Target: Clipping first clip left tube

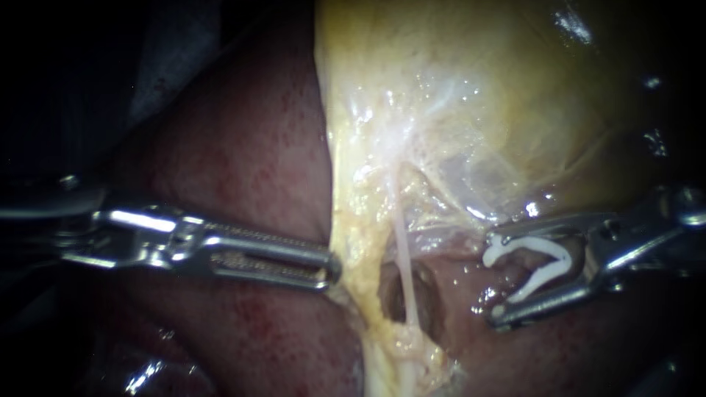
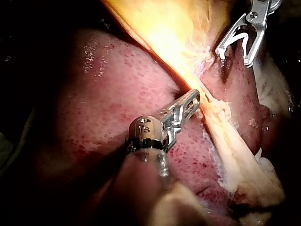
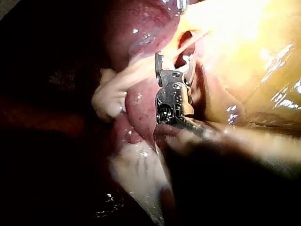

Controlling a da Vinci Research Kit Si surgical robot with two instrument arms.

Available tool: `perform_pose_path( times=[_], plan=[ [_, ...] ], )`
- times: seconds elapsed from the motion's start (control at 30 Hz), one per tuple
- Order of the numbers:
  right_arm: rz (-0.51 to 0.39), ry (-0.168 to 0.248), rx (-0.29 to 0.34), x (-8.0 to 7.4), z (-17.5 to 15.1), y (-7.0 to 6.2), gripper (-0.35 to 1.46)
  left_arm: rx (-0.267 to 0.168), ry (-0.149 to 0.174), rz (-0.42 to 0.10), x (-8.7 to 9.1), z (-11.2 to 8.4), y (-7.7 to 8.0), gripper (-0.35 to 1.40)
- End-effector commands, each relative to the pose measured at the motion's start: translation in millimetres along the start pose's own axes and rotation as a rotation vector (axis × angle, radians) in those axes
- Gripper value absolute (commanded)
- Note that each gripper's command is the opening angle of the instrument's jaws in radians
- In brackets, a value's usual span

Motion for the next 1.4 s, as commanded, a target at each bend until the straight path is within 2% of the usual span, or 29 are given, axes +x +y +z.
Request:
perform_pose_path(
  times=[0.03,0.17,0.67,1.03,1.4],
  plan=[
    [0.000,-0.001,-0.002,0.0,0.3,-0.1,0.58,0.000,-0.007,-0.002,-0.2,-0.2,-0.1,-0.35],
    [-0.002,0.001,-0.015,-0.1,2.1,-0.6,0.58,0.001,-0.007,-0.003,-0.3,-0.4,-0.2,-0.35],
    [-0.026,-0.030,0.027,-1.4,9.9,-1.4,0.58,0.000,-0.008,-0.004,-0.3,-0.4,-0.6,-0.35],
    [-0.031,-0.040,0.041,-1.2,12.5,-1.3,0.59,0.000,-0.008,-0.004,-0.4,-0.4,-0.9,-0.35],
    [-0.032,-0.042,0.038,-1.5,13.9,-0.4,0.59,0.000,-0.008,-0.005,-0.4,-0.4,-1.4,-0.35]
  ],
)
